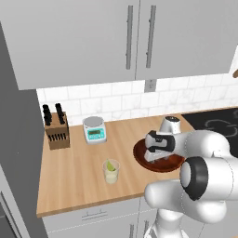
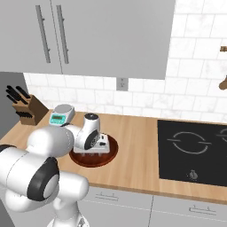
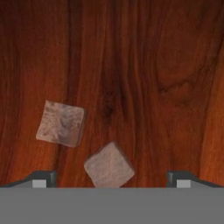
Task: Grab a lemon wedge from the fridge and one ice cube from the ice bowl, and put them in the glass of lemonade.
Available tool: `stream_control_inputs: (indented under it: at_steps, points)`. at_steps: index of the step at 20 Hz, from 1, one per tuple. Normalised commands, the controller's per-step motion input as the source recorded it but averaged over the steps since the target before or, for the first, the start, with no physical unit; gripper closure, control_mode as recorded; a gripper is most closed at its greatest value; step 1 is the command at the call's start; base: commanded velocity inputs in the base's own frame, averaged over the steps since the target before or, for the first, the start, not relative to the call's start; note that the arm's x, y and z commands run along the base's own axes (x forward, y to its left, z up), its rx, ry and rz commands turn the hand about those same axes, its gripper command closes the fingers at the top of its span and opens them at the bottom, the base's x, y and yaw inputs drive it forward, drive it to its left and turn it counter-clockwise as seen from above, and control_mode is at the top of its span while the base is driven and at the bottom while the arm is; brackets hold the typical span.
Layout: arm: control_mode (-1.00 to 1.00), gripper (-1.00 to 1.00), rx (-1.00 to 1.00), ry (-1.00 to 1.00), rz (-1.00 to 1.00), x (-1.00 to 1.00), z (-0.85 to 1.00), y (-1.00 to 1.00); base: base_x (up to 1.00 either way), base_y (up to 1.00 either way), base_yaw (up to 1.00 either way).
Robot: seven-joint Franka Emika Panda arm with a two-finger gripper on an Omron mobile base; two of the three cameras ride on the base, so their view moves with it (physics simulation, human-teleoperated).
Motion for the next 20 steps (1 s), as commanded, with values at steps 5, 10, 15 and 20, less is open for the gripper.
stream_control_inputs:
  at_steps: [5, 10, 15, 20]
  points:
    - [-1.0, -1.0, 0.0, 0.0, 0.0, 0.04, -0.05, 0.0, 0.0, 0.0, 0.0]
    - [-1.0, -1.0, 0.0, 0.0, 0.0, 0.09, 0.0, 0.0, 0.0, 0.0, 0.0]
    - [-1.0, -1.0, 0.0, 0.0, 0.0, 0.0, 0.0, 0.0, 0.0, 0.0, 0.0]
    - [-1.0, -1.0, 0.0, 0.0, 0.0, 0.0, 0.0, 0.0, 0.0, 0.0, 0.0]
